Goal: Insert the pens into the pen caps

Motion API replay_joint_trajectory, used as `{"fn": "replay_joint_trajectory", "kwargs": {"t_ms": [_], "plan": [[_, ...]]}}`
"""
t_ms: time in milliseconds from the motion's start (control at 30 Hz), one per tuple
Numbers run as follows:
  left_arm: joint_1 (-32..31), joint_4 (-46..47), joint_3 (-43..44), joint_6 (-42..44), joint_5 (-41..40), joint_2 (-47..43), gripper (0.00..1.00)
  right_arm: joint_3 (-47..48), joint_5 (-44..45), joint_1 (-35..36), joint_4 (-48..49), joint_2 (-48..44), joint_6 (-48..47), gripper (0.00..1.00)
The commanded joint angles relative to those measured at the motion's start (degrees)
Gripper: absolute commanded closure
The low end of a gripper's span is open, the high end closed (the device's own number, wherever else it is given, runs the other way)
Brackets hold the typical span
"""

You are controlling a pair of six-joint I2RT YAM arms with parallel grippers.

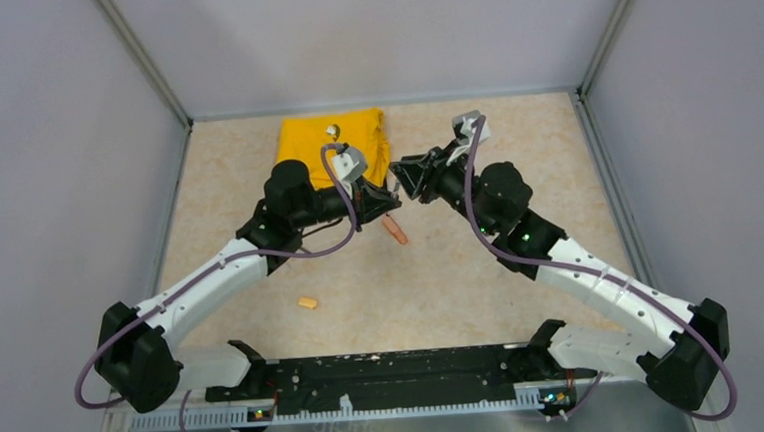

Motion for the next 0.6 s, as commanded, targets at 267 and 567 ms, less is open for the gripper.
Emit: {"fn": "replay_joint_trajectory", "kwargs": {"t_ms": [267,567], "plan": [[0.3,2.5,-1.8,-2.5,3.7,-2.1,1.00,4.1,1.5,-0.3,-1.3,-5.9,-3.2,0.55],[0.3,-0.3,-0.5,-1.1,7.0,0.5,1.00,7.5,-0.3,-0.6,-5.9,-2.9,-0.8,0.51]]}}
